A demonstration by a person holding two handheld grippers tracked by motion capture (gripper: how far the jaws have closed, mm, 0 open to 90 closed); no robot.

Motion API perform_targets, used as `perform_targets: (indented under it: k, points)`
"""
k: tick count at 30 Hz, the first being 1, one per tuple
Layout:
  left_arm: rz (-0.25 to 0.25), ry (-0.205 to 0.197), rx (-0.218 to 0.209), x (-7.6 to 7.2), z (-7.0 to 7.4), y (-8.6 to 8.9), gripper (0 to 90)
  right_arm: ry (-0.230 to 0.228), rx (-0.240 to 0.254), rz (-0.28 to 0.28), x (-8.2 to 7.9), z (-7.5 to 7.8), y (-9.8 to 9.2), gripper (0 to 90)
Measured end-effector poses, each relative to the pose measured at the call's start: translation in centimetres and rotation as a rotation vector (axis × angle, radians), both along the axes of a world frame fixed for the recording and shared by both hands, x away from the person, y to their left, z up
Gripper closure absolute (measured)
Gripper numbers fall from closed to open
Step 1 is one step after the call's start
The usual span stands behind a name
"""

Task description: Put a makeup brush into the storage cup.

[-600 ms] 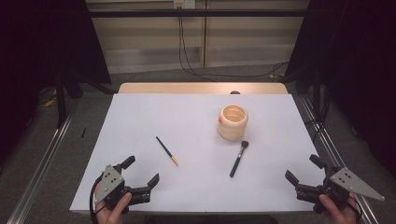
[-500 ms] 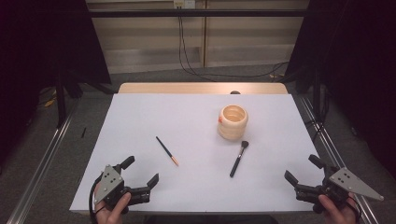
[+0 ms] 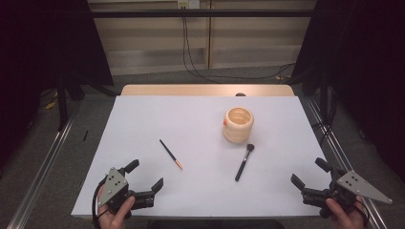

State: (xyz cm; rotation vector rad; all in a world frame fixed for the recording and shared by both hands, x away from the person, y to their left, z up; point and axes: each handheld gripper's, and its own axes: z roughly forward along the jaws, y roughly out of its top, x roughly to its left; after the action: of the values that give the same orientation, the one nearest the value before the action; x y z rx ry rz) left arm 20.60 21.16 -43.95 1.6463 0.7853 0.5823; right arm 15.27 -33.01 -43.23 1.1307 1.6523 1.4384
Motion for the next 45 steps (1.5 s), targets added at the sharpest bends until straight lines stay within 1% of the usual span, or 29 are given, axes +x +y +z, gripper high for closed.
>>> perform_targets:
  k: [1, 3, 4, 6, 8, 11, 12, 13, 14, 15, 16, 17, 18, 19, 20, 21, 23, 25, 28, 29, 33, 35, 36, 37, 38, 40, 41, 43, 45]
  points:
    - [-0.006, -0.002, 0.002, 0.0, 0.0, 0.1, 1.2, 0.0, -0.001, 0.001, 0.0, 0.0, 0.1, 0.0]
    - [-0.001, -0.005, -0.008, -0.1, 0.1, 0.1, 1.2, -0.005, -0.007, 0.009, 0.1, 0.1, 0.2, 0.0]
    - [0.008, -0.005, -0.002, -0.2, 0.1, 0.2, 1.2, 0.0, 0.0, 0.013, 0.0, 0.1, 0.2, 0.0]
    - [0.0, -0.002, -0.002, -0.2, 0.2, 0.3, 1.1, -0.006, -0.004, 0.008, 0.1, 0.1, 0.3, 0.0]
    - [0.0, -0.007, -0.009, -0.1, 0.3, 0.3, 1.2, -0.007, -0.011, 0.017, 0.0, 0.2, 0.3, 0.0]
    - [0.004, -0.003, -0.006, -0.1, 0.4, 0.4, 1.2, -0.011, -0.004, 0.011, 0.0, 0.2, 0.5, 0.0]
    - [-0.004, -0.005, -0.003, -0.1, 0.5, 0.4, 1.2, -0.011, -0.004, 0.011, 0.0, 0.2, 0.5, 0.0]
    - [0.004, -0.013, -0.012, -0.1, 0.6, 0.3, 1.2, -0.008, -0.004, 0.012, 0.1, 0.2, 0.5, 0.0]
    - [0.013, -0.025, 0.002, 0.0, 0.7, 0.3, 1.2, -0.009, -0.005, 0.008, 0.1, 0.2, 0.5, 0.0]
    - [0.009, -0.028, 0.004, 0.1, 0.8, 0.2, 1.2, -0.007, -0.003, 0.007, 0.1, 0.2, 0.5, 0.0]
    - [0.01, -0.024, -0.006, 0.2, 1.0, 0.1, 1.2, -0.008, -0.003, 0.007, 0.1, 0.2, 0.5, 0.0]
    - [0.015, -0.032, -0.008, 0.3, 1.2, 0.0, 1.2, -0.007, 0.001, 0.012, 0.1, 0.2, 0.4, 0.0]
    - [0.009, -0.034, -0.017, 0.4, 1.4, -0.1, 1.2, -0.011, 0.001, 0.007, 0.0, 0.2, 0.4, 0.0]
    - [0.007, -0.036, -0.01, 0.5, 1.6, -0.1, 1.2, -0.013, 0.003, 0.0, 0.0, 0.2, 0.4, 0.0]
    - [0.007, -0.038, -0.017, 0.6, 1.8, -0.3, 1.2, -0.016, 0.009, -0.005, 0.0, 0.2, 0.4, 0.0]
    - [-0.002, -0.041, -0.008, 0.7, 1.9, -0.4, 1.2, -0.014, 0.008, -0.005, 0.0, 0.2, 0.4, 0.0]
    - [-0.015, -0.043, -0.012, 0.9, 2.1, -0.6, 1.2, -0.016, 0.01, -0.002, 0.0, 0.2, 0.3, 0.0]
    - [-0.03, -0.046, -0.003, 1.2, 2.2, -0.9, 1.2, -0.007, 0.007, 0.001, 0.0, 0.2, 0.4, 0.0]
    - [-0.046, -0.045, 0.01, 1.5, 2.4, -1.4, 1.2, -0.007, 0.006, 0.004, 0.0, 0.2, 0.4, 0.0]
    - [-0.045, -0.042, 0.013, 1.6, 2.5, -1.5, 1.2, -0.004, 0.0, 0.007, 0.1, 0.2, 0.4, 0.0]
    - [-0.058, -0.023, 0.006, 2.2, 3.0, -2.0, 1.2, -0.009, 0.006, 0.007, 0.1, 0.2, 0.4, 0.0]
    - [-0.063, -0.034, 0.01, 2.6, 3.3, -2.3, 1.2, -0.006, 0.003, 0.007, 0.1, 0.1, 0.4, 0.0]
    - [-0.055, -0.034, 0.016, 2.8, 3.4, -2.4, 1.2, -0.005, 0.005, 0.008, 0.0, 0.2, 0.4, 0.0]
    - [-0.058, -0.037, 0.007, 3.1, 3.5, -2.5, 1.2, -0.005, 0.005, 0.009, 0.0, 0.2, 0.4, 0.0]
    - [-0.062, -0.03, 0.01, 3.4, 3.5, -2.5, 1.2, -0.007, 0.006, 0.012, 0.0, 0.2, 0.4, 0.0]
    - [-0.074, -0.028, 0.009, 3.9, 3.5, -2.7, 1.3, -0.004, 0.004, 0.009, 0.0, 0.2, 0.4, 0.0]
    - [-0.071, -0.025, 0.014, 4.1, 3.5, -2.8, 1.3, -0.006, 0.004, 0.012, 0.0, 0.1, 0.4, 0.0]
    - [-0.071, -0.022, -0.005, 4.6, 3.6, -2.9, 1.2, -0.004, 0.001, 0.006, 0.1, 0.2, 0.3, 0.0]
    - [-0.069, -0.028, -0.007, 5.1, 3.8, -3.0, 1.2, 0.0, 0.006, 0.0, 0.1, 0.2, 0.3, 0.0]
